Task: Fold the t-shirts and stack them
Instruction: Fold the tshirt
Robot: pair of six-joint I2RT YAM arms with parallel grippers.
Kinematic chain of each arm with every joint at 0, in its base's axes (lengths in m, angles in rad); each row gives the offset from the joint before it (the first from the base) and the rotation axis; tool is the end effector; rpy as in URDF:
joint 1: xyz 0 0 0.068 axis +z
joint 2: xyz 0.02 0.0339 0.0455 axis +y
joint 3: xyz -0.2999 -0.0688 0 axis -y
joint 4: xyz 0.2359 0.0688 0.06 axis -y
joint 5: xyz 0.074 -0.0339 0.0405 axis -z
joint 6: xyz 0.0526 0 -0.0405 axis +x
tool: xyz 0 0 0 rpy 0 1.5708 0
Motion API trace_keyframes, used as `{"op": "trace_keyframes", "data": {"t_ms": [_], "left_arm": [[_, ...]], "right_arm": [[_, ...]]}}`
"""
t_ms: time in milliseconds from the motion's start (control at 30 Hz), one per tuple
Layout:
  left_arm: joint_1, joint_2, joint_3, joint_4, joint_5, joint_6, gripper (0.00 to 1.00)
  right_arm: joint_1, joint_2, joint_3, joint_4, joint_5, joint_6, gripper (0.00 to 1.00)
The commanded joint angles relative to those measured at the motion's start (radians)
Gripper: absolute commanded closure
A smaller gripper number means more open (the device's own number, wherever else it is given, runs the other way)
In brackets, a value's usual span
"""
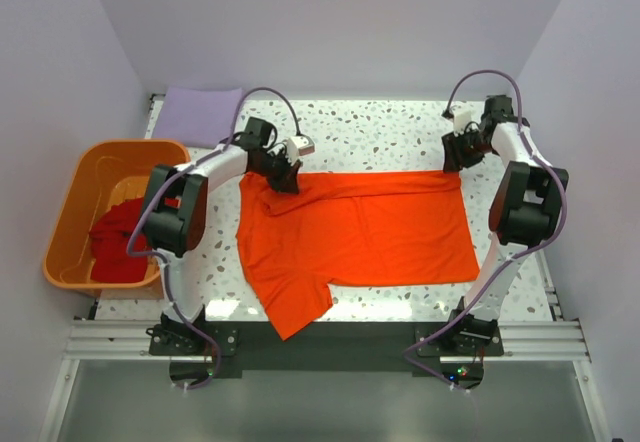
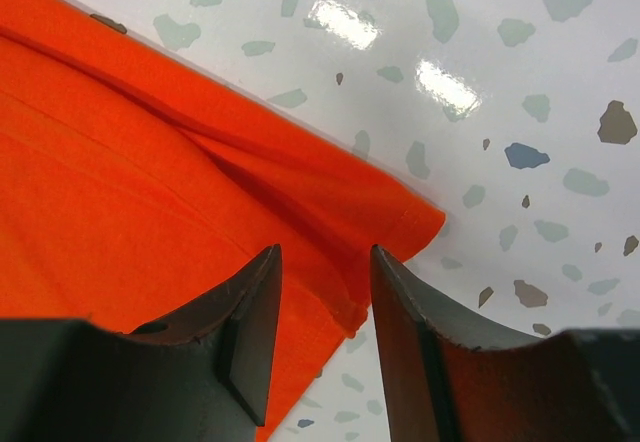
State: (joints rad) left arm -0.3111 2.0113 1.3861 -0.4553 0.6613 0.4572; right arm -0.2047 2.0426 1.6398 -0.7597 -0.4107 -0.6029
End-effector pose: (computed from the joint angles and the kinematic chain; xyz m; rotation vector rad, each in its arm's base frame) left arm 0.3982 -0.1620 0.1935 1.1340 2.2335 -0.8088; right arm 0.4403 -0.0700 0.2312 -0.6231 2.5220 0.2860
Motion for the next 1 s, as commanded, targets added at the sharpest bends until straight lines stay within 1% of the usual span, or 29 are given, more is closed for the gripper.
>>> {"op": "trace_keyframes", "data": {"t_ms": [0, 133, 267, 300, 333, 400, 433, 500, 567, 633, 667, 700, 800, 833, 900, 933, 967], "left_arm": [[-0.029, -0.112, -0.016, -0.051, 0.087, 0.060, 1.00], [-0.091, -0.175, -0.081, -0.051, 0.104, 0.067, 1.00], [-0.167, -0.239, -0.177, -0.042, 0.066, 0.083, 1.00], [-0.184, -0.262, -0.192, -0.045, 0.049, 0.096, 0.97], [-0.213, -0.272, -0.205, -0.052, 0.029, 0.107, 0.86], [-0.233, -0.296, -0.229, -0.084, -0.017, 0.153, 0.78], [-0.241, -0.305, -0.243, -0.088, -0.034, 0.161, 0.68], [-0.240, -0.338, -0.249, -0.100, -0.067, 0.196, 0.64], [-0.235, -0.355, -0.243, -0.112, -0.081, 0.213, 0.62], [-0.209, -0.367, -0.223, -0.123, -0.074, 0.206, 0.60], [-0.192, -0.365, -0.213, -0.125, -0.045, 0.193, 0.59], [-0.151, -0.356, -0.199, -0.120, -0.028, 0.160, 0.59], [-0.082, -0.307, -0.145, -0.086, 0.000, 0.074, 0.58], [-0.068, -0.289, -0.115, -0.088, 0.014, 0.066, 0.56], [-0.053, -0.237, -0.078, -0.139, 0.038, 0.090, 0.54], [-0.052, -0.226, -0.058, -0.160, 0.049, 0.109, 0.49], [-0.052, -0.218, -0.055, -0.189, 0.066, 0.124, 0.48]], "right_arm": [[-0.001, -0.013, 0.032, -0.027, -0.025, -0.029, 0.56], [-0.001, -0.028, 0.023, -0.038, -0.025, -0.041, 0.57], [-0.001, -0.036, 0.018, -0.053, -0.020, -0.060, 0.57], [-0.001, -0.038, 0.020, -0.058, -0.019, -0.063, 0.57], [-0.001, -0.038, 0.018, -0.064, -0.019, -0.066, 0.58], [-0.001, -0.042, 0.018, -0.070, -0.019, -0.080, 0.58], [-0.001, -0.042, 0.017, -0.070, -0.019, -0.084, 0.58], [-0.001, -0.041, 0.017, -0.075, -0.022, -0.087, 0.59], [0.001, -0.035, 0.018, -0.082, -0.023, -0.092, 0.59], [0.007, -0.025, 0.025, -0.098, -0.022, -0.100, 0.60], [0.010, -0.022, 0.028, -0.101, -0.016, -0.104, 0.60], [0.013, -0.018, 0.025, -0.102, -0.011, -0.109, 0.60], [0.028, -0.006, 0.008, -0.084, 0.010, -0.112, 0.59], [0.039, 0.008, 0.008, -0.092, 0.012, -0.115, 0.58], [0.051, 0.019, 0.009, -0.116, 0.029, -0.135, 0.54], [0.062, 0.024, 0.008, -0.124, 0.033, -0.161, 0.52], [0.067, 0.024, 0.003, -0.127, 0.041, -0.170, 0.52]]}}
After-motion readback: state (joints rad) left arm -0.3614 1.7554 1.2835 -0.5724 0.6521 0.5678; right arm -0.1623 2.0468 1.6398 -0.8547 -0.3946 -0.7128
